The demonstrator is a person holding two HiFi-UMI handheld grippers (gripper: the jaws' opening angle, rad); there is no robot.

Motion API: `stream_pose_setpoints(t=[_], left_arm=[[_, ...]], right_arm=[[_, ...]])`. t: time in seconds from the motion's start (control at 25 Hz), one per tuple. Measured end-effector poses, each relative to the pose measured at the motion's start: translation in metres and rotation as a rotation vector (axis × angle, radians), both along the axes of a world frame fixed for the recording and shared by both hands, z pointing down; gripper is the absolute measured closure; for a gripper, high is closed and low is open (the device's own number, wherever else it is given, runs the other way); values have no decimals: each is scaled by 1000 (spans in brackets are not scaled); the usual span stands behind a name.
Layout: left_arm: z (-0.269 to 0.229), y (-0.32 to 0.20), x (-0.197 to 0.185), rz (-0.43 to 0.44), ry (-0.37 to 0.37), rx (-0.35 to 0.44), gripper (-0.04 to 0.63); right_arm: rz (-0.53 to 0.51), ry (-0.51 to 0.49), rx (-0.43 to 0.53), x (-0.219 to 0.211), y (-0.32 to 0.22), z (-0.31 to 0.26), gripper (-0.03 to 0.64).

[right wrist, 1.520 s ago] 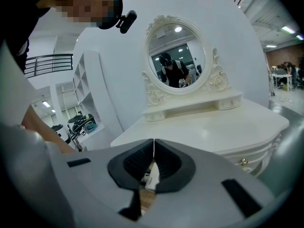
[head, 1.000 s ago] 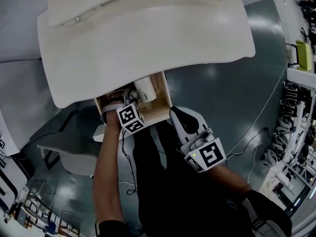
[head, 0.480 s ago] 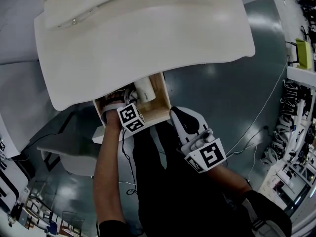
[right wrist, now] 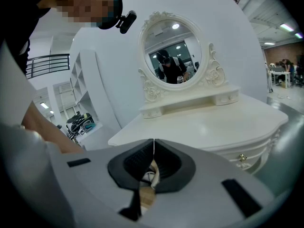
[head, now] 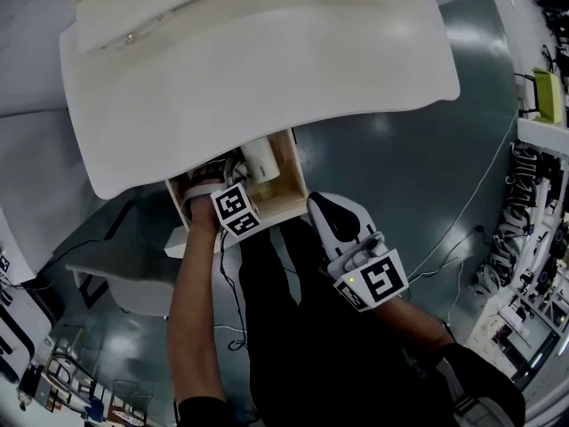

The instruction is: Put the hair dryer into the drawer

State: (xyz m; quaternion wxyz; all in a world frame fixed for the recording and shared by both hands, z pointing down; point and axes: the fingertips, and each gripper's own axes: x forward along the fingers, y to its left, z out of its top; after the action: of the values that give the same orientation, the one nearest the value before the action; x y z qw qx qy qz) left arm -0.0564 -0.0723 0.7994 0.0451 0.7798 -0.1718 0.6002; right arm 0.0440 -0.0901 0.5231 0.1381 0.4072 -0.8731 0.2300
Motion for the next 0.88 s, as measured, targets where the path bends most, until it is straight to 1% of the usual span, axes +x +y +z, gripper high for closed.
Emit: stream_pose_setpoints(t=[0.28,0.4,0.88], left_arm=[[2,1,1,21,-16,10,399],[3,3,3,38,-25,3,399],[4,5,6,44,-1,12,382]], right_arm=[[2,1,2,1,2,0,584],[3,1,5,2,3,-2,584],[14,8,8,7,11,-3,584]])
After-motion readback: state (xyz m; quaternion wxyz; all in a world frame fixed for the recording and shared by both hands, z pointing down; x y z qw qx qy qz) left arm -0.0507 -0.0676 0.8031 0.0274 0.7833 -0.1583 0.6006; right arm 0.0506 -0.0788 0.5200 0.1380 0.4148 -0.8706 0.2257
